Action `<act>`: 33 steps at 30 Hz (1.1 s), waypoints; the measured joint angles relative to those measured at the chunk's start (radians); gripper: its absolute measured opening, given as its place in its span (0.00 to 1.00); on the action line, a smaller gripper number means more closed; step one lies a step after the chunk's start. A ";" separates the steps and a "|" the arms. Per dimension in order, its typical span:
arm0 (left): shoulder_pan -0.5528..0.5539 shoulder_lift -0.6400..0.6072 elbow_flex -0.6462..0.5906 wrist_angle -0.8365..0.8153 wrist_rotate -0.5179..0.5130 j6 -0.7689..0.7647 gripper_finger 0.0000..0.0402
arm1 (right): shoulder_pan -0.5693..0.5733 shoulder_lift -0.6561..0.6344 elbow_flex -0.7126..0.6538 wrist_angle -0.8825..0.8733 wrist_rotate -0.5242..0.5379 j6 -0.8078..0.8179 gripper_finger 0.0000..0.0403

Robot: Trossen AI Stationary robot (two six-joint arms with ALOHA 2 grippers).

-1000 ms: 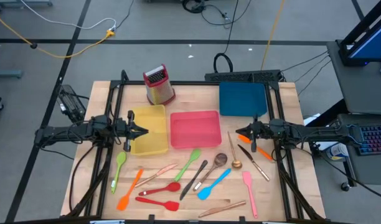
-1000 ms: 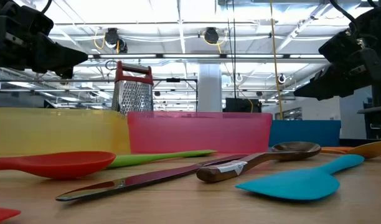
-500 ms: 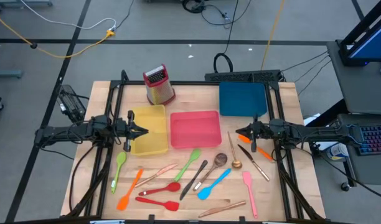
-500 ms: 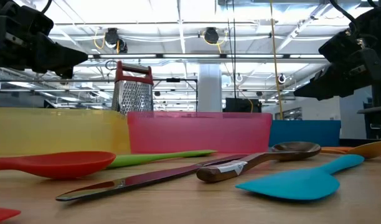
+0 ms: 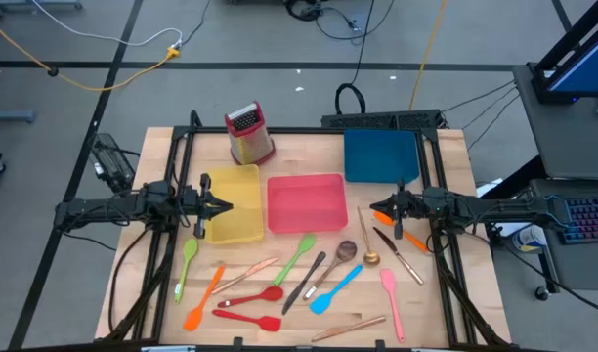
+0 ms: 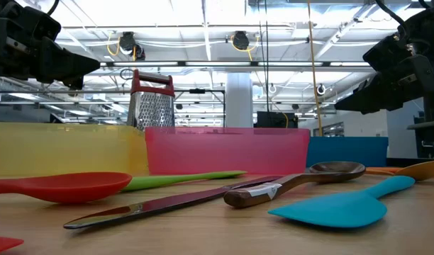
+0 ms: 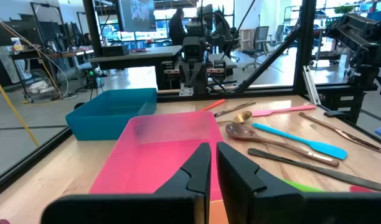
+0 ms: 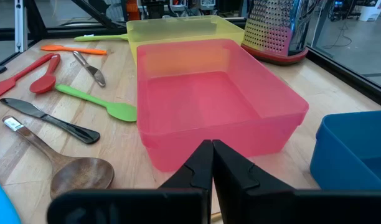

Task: Pick & Place Kitchen Items

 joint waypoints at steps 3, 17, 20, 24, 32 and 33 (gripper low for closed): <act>0.000 0.000 0.000 0.000 0.000 0.000 0.08 | 0.000 0.000 0.000 0.000 0.000 0.000 0.01; 0.000 0.000 0.000 0.000 0.000 0.000 0.08 | 0.000 0.000 0.000 0.000 0.000 0.000 0.01; 0.000 0.000 0.000 0.000 0.000 0.000 0.08 | 0.000 0.000 0.000 0.000 0.000 -0.005 0.01; 0.000 0.000 0.000 0.000 0.000 0.000 0.08 | 0.000 0.000 0.000 0.000 0.000 -0.007 0.01; 0.000 0.000 0.000 0.000 0.000 0.000 0.08 | 0.000 0.000 0.000 0.001 0.000 -0.118 0.01; 0.000 0.000 0.000 0.000 0.000 0.000 0.08 | 0.000 0.000 0.000 0.004 0.000 -0.119 0.01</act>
